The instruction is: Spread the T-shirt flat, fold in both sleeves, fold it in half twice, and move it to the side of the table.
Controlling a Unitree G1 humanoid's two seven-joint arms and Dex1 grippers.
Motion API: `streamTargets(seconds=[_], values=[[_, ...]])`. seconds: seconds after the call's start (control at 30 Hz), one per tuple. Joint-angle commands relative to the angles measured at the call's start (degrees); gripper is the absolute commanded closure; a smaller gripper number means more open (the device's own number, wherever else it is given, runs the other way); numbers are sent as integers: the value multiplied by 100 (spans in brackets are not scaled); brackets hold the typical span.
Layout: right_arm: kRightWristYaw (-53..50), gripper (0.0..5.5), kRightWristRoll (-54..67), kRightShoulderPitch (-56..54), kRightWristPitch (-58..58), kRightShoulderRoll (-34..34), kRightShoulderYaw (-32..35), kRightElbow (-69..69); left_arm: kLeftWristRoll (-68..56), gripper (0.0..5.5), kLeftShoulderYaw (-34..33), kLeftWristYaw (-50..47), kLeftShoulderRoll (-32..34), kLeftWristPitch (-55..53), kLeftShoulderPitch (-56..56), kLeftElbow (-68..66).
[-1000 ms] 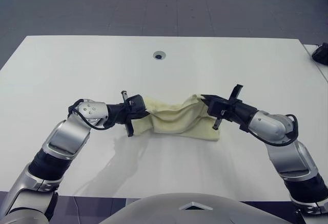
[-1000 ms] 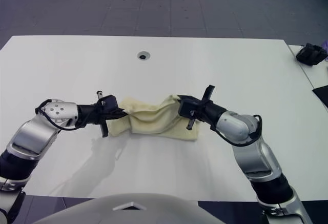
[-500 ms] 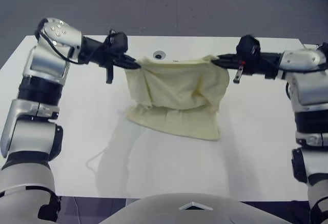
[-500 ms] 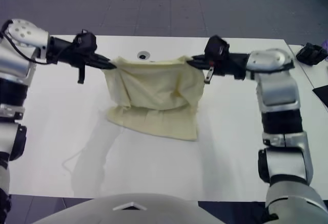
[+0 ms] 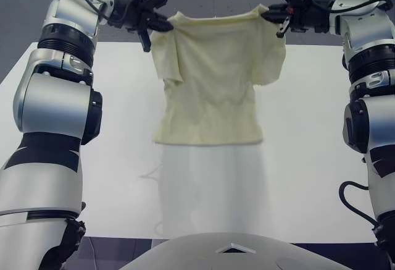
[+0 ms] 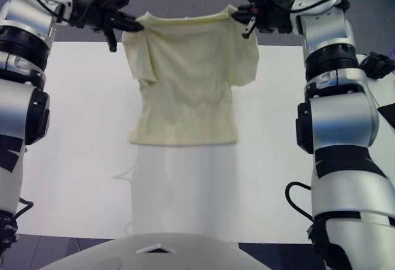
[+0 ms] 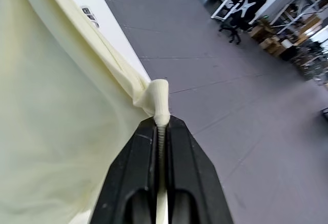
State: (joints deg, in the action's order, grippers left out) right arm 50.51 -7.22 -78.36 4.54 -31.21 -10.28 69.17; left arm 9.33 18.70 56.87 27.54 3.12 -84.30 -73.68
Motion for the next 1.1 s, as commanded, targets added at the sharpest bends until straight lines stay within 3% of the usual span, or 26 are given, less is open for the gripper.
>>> streamTargets(seconds=[0.03, 0.23, 0.4, 0.53, 0.63, 0.77, 0.93, 1.1], values=[[-1679, 548, -622, -611, 393, 130, -149, 585, 642, 550, 30, -2391, -366, -66, -486, -382], [-3283, 548, -1249, -923, 721, 199, -368, 741, 1071, 550, -22, -4084, -494, 50, -730, -468], [-3519, 548, -1596, -851, 1123, 163, -471, 778, 1292, 550, -49, -4024, -442, 302, -562, -475], [-2478, 548, -1303, -381, 1659, 62, -250, 623, 1578, 550, 318, -2468, -188, 838, 144, -336], [-389, 548, -526, 395, 1913, -75, 53, 49, 1372, 550, 486, -486, 354, 1397, 1061, 463], [2394, 548, 1225, 2678, 73, -1005, 135, -3539, 327, 550, 258, 1674, 1380, 872, 2642, 3552], [3440, 548, 2626, 4726, -2315, -2364, 66, -7079, -530, 550, 94, 2812, 2232, -13, 3958, 6371], [3278, 548, 2492, 5713, -2783, -2535, 3, -8053, -602, 550, 255, 3068, 2550, -244, 4910, 7823]])
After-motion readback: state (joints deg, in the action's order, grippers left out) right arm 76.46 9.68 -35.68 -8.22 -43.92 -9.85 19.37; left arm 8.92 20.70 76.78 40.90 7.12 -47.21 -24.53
